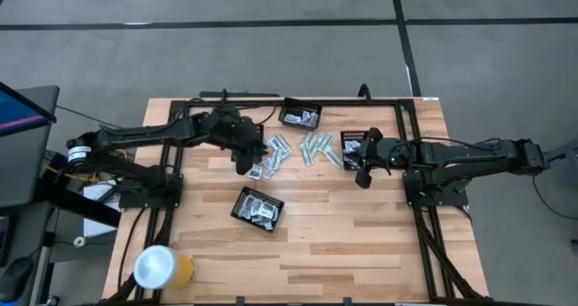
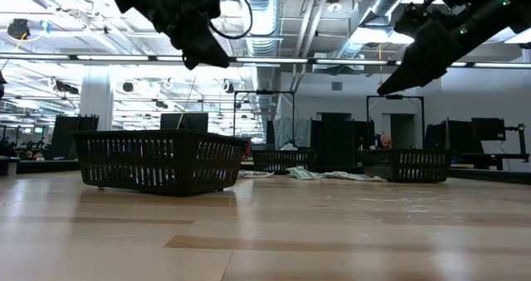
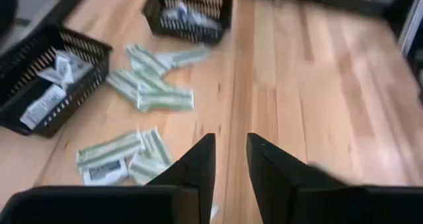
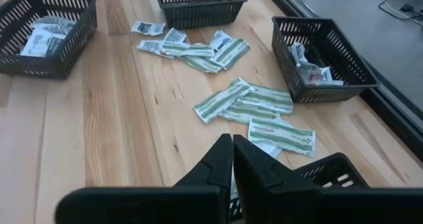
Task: Pick & Place First Aid Supplies
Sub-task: Put the white towelette pack into the bottom black bin
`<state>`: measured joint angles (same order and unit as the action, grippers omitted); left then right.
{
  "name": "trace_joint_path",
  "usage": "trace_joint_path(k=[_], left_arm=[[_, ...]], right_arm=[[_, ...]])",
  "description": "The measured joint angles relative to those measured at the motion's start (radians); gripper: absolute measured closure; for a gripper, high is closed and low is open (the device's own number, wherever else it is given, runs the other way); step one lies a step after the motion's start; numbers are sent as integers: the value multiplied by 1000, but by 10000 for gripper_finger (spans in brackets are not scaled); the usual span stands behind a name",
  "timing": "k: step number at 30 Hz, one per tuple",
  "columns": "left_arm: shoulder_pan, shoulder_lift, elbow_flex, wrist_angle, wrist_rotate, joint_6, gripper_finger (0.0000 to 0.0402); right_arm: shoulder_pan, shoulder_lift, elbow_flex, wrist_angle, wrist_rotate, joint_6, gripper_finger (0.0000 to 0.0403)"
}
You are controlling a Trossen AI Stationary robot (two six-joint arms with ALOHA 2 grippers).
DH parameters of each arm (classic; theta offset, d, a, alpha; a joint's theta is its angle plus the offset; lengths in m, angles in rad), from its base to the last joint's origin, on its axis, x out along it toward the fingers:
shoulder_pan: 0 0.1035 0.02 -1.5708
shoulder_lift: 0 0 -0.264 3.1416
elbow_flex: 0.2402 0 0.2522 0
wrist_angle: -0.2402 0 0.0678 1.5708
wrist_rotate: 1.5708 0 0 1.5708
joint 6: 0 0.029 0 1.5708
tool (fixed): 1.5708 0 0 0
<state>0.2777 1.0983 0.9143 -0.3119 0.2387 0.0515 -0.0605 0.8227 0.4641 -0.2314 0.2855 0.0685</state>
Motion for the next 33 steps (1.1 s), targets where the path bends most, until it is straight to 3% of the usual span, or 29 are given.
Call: trace_joint_path(k=[13,21,33], left_arm=[[-9,198,204,-286,-55,364,315],[-36,304,235,-292,-112,574,316],[-51,349,235,-257,-137,552,316]], right_arm=[[0,0,0,-2,0,-53,395],[0,0,0,-53,0,-52,395],[0,0,0,-76,0,-50,395]])
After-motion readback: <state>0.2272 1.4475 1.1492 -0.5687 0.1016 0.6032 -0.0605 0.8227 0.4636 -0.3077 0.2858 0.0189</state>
